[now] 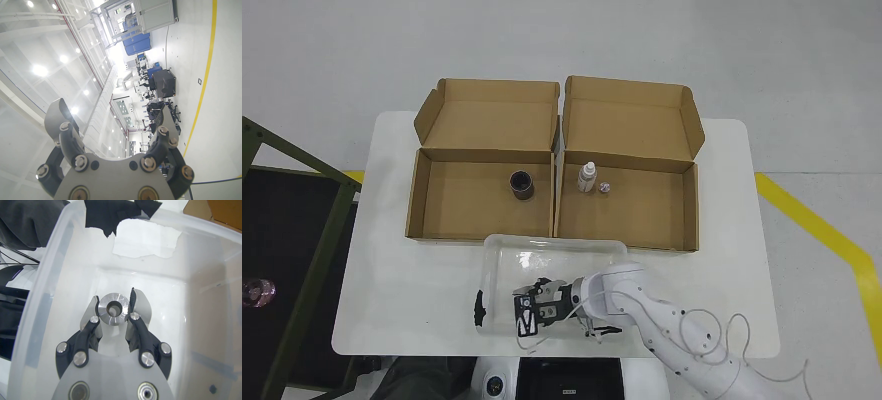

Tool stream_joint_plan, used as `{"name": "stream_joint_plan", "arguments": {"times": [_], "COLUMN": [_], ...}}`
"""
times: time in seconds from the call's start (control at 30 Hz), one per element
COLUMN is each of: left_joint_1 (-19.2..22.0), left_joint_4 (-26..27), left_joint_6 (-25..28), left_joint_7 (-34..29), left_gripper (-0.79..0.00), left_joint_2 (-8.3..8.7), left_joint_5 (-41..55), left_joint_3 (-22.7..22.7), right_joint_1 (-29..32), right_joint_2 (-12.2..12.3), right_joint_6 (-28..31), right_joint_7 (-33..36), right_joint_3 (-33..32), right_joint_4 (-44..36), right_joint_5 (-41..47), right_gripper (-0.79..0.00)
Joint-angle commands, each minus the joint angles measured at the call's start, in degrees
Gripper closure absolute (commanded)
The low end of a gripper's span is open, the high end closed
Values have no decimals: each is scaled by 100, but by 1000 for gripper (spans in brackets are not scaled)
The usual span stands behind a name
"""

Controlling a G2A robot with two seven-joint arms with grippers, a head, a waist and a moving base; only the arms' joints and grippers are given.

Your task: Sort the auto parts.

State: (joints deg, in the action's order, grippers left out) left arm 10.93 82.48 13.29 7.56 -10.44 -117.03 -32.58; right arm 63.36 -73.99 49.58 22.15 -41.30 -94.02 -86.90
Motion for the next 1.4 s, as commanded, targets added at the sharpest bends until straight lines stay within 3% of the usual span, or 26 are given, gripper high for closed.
{"name": "stream_joint_plan", "arguments": {"times": [0.0, 0.53, 0.97, 1.37], "left_joint_1": [0, 0, 0, 0], "left_joint_4": [0, 0, 0, 0], "left_joint_6": [0, 0, 0, 0], "left_joint_7": [0, 0, 0, 0], "left_gripper": [-785, -785, -785, -785], "left_joint_2": [0, 0, 0, 0], "left_joint_5": [0, 0, 0, 0], "left_joint_3": [0, 0, 0, 0], "right_joint_1": [-16, -23, 16, 130], "right_joint_2": [-1, 66, 120, 251], "right_joint_6": [-16, -160, -55, -109], "right_joint_7": [-37, -227, -759, -828], "right_joint_3": [-7, -375, -801, -1472], "right_joint_4": [-25, -537, -863, -1181], "right_joint_5": [45, 565, 1761, 2408], "right_gripper": [0, 0, 0, 0]}}
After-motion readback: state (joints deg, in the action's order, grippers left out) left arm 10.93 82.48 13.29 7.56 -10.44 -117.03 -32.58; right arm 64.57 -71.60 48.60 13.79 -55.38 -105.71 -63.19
